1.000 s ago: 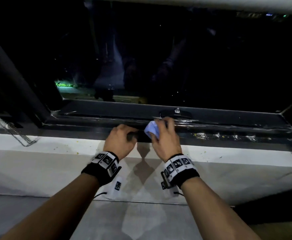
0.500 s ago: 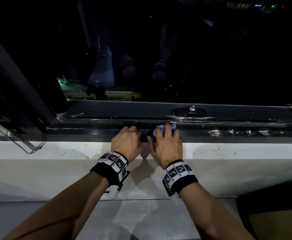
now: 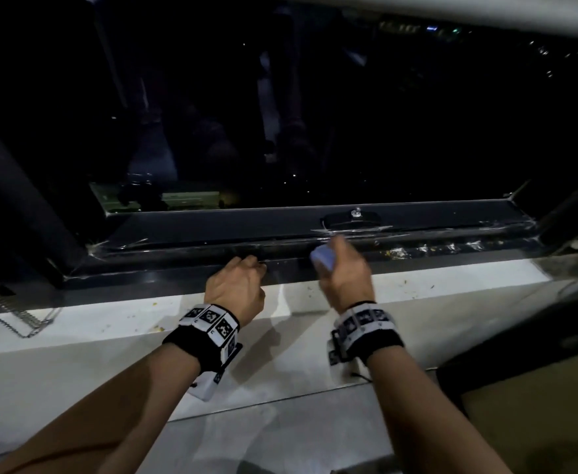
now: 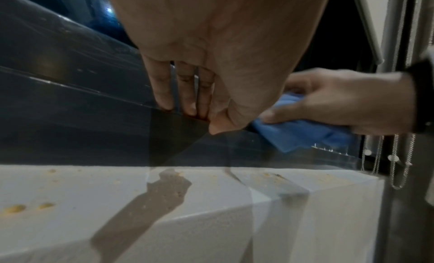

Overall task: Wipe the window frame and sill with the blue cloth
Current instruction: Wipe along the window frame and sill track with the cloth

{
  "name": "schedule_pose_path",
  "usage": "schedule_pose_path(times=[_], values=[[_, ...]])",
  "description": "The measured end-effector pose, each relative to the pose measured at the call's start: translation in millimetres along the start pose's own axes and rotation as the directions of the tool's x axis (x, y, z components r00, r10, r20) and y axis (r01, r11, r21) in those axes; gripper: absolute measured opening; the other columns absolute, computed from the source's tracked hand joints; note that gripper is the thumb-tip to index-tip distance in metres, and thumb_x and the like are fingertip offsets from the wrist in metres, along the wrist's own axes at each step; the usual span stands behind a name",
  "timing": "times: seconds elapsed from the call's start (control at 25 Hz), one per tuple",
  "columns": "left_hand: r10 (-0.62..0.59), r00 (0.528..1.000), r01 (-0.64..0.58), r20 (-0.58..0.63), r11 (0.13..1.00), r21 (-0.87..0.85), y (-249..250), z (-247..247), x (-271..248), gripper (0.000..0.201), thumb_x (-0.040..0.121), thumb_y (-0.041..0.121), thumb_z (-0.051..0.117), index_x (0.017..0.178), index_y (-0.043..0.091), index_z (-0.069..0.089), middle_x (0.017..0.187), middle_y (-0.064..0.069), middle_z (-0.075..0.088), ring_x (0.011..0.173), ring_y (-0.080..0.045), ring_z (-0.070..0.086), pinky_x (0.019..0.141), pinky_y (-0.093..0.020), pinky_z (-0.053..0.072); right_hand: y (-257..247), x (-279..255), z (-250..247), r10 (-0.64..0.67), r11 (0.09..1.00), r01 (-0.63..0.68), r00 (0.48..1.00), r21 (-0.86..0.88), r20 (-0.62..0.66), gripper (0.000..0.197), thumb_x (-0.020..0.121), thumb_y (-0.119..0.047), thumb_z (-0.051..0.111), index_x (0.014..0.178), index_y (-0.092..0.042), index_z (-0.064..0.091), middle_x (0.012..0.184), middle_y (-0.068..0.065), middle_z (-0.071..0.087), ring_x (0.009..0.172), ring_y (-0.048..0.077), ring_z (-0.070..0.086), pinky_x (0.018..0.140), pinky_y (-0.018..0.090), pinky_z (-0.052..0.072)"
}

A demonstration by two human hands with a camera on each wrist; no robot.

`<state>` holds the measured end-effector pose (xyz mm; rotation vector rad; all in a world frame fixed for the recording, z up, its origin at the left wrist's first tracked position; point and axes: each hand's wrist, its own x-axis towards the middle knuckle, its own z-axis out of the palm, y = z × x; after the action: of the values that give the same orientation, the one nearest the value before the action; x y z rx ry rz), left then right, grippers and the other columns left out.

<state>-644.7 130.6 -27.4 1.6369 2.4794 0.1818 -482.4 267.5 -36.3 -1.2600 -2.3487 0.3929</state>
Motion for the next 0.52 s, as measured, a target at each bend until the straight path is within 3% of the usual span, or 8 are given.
schedule_pose_path(times=[0.12, 0.2, 0.32, 0.4, 0.52], values=[[-0.001, 1.000, 0.001, 0.004, 1.000, -0.003, 0, -2, 1, 0.039, 0.088, 0.022, 0.051, 0.126, 0.028, 0.058, 0.126, 0.008, 0.050, 0.118, -0.018, 0.046, 0.083, -0.036, 0.049, -21, -11, 23, -0.096, 0.994, 0.100, 0.992, -0.042, 0.086, 0.028, 0.096, -0.044, 0.050, 0.113, -0.022, 0.055, 0.108, 0.009, 0.058, 0.094, 0.032, 0.057, 0.077, 0.038, 0.049], [-0.003, 1.000, 0.003, 0.008, 1.000, -0.004, -1, -4, 1, 0.041, 0.087, 0.022, 0.050, 0.127, 0.029, 0.057, 0.126, 0.009, 0.050, 0.119, -0.018, 0.047, 0.084, -0.037, 0.049, 8, -3, 9, 0.064, 0.997, -0.063, 0.997, -0.035, 0.038, 0.028, 0.094, -0.042, 0.056, 0.110, -0.019, 0.057, 0.107, 0.012, 0.059, 0.090, 0.033, 0.060, 0.075, 0.036, 0.050], [-0.021, 1.000, 0.021, -0.001, 1.000, 0.011, 2, -4, 2, 0.035, 0.087, 0.022, 0.050, 0.119, 0.027, 0.062, 0.122, 0.008, 0.052, 0.115, -0.018, 0.048, 0.081, -0.036, 0.048, 56, 18, -31, 0.381, 0.920, -0.378, 0.925, -0.100, 0.008, 0.020, 0.090, -0.031, 0.061, 0.105, -0.017, 0.058, 0.107, 0.016, 0.063, 0.096, 0.033, 0.063, 0.079, 0.035, 0.048], [-0.041, 0.999, 0.041, -0.011, 0.999, 0.022, 11, -4, 4, 0.027, 0.085, 0.023, 0.050, 0.108, 0.023, 0.065, 0.117, 0.005, 0.054, 0.110, -0.020, 0.051, 0.076, -0.034, 0.048, 59, 24, -36, 0.322, 0.941, -0.322, 0.947, -0.107, -0.013, 0.021, 0.090, -0.033, 0.059, 0.105, -0.018, 0.062, 0.111, 0.015, 0.062, 0.098, 0.034, 0.062, 0.078, 0.033, 0.046], [0.009, 1.000, -0.009, -0.019, 1.000, -0.003, 38, -3, 16, 0.028, 0.086, 0.025, 0.049, 0.107, 0.024, 0.067, 0.113, 0.004, 0.056, 0.108, -0.021, 0.053, 0.077, -0.034, 0.049, 35, 9, -11, 0.047, 0.995, -0.037, 0.994, -0.097, 0.097, 0.024, 0.094, -0.041, 0.055, 0.111, -0.026, 0.064, 0.124, 0.008, 0.050, 0.099, 0.033, 0.060, 0.083, 0.037, 0.049]])
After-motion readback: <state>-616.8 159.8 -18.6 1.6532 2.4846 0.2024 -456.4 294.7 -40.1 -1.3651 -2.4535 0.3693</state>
